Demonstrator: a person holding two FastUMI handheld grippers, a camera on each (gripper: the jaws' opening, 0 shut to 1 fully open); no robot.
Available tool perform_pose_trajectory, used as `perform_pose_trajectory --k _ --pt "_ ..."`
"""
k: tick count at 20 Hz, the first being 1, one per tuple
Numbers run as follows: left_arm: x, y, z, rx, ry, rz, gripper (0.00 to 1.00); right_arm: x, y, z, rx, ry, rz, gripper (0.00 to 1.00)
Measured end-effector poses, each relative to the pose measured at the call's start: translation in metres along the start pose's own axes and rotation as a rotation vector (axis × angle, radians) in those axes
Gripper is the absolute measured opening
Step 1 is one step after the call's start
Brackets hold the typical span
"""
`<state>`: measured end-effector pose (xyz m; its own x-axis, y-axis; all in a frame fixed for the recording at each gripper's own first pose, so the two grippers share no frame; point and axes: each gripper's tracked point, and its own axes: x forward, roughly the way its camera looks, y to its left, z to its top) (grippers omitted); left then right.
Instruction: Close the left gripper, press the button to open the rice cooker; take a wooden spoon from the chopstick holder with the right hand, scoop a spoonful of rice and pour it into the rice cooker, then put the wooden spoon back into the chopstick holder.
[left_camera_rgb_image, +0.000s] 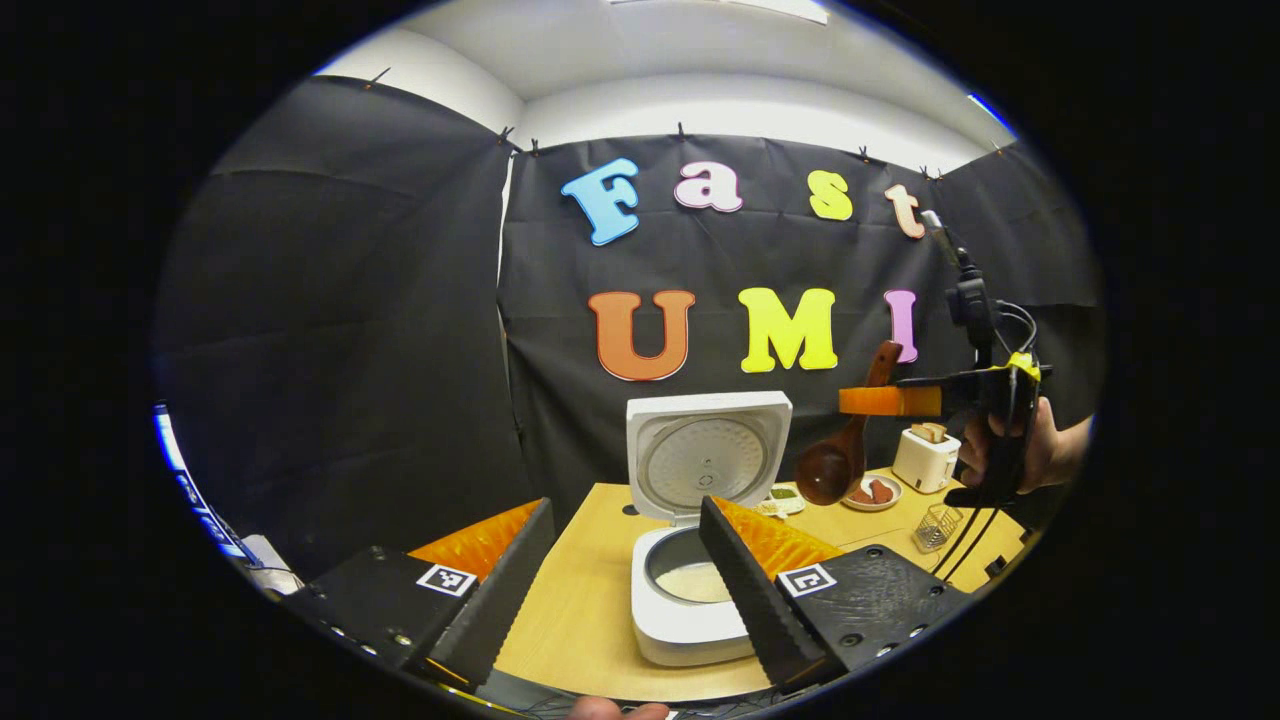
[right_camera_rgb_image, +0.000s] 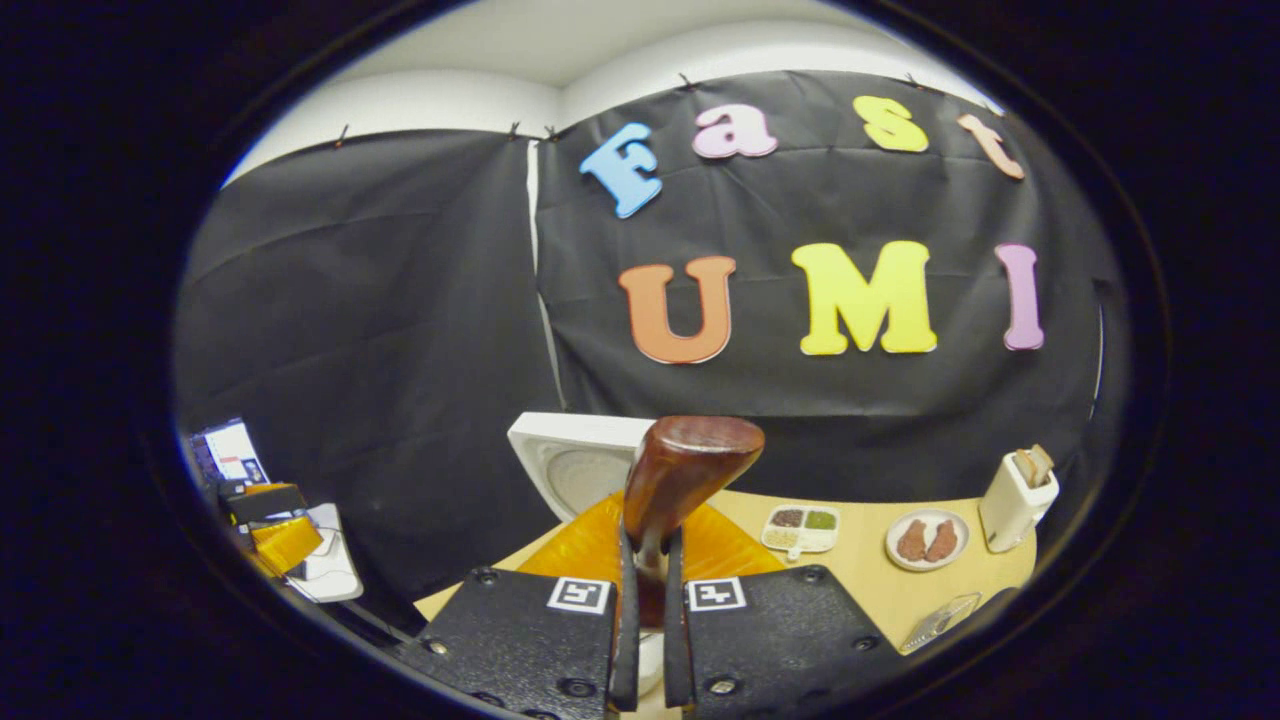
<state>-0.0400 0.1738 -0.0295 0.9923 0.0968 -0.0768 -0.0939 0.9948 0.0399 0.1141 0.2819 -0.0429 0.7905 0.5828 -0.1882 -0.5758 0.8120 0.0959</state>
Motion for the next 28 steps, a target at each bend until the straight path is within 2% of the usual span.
perform_pose_trajectory --k 3,7,12,17,19,22,28 --pt "0.000 -0.028 0.009 0.002 -0.012 -0.002 0.94 -0.031 -0.055 0.014 0.040 -0.028 -0.057 0.15" --pt "0.010 -0.063 0.023 0.002 -0.016 -0.003 0.94 -0.066 -0.150 0.016 0.097 -0.042 -0.190 0.15" --pt "0.022 -0.101 0.035 -0.026 -0.014 -0.010 0.94 -0.114 -0.253 -0.014 0.173 -0.027 -0.354 0.15" --pt "0.034 -0.133 0.041 -0.030 0.011 -0.007 0.94 -0.133 -0.335 -0.061 0.253 0.019 -0.478 0.15" --pt "0.036 -0.138 0.042 -0.008 0.024 0.009 0.94 -0.132 -0.353 -0.085 0.285 0.045 -0.496 0.15" --pt "0.038 -0.152 0.048 -0.025 0.029 0.017 0.94 -0.124 -0.372 -0.122 0.323 0.082 -0.504 0.15" --pt "0.038 -0.164 0.038 0.002 0.069 0.040 0.95 -0.095 -0.385 -0.189 0.275 0.142 -0.479 0.15"
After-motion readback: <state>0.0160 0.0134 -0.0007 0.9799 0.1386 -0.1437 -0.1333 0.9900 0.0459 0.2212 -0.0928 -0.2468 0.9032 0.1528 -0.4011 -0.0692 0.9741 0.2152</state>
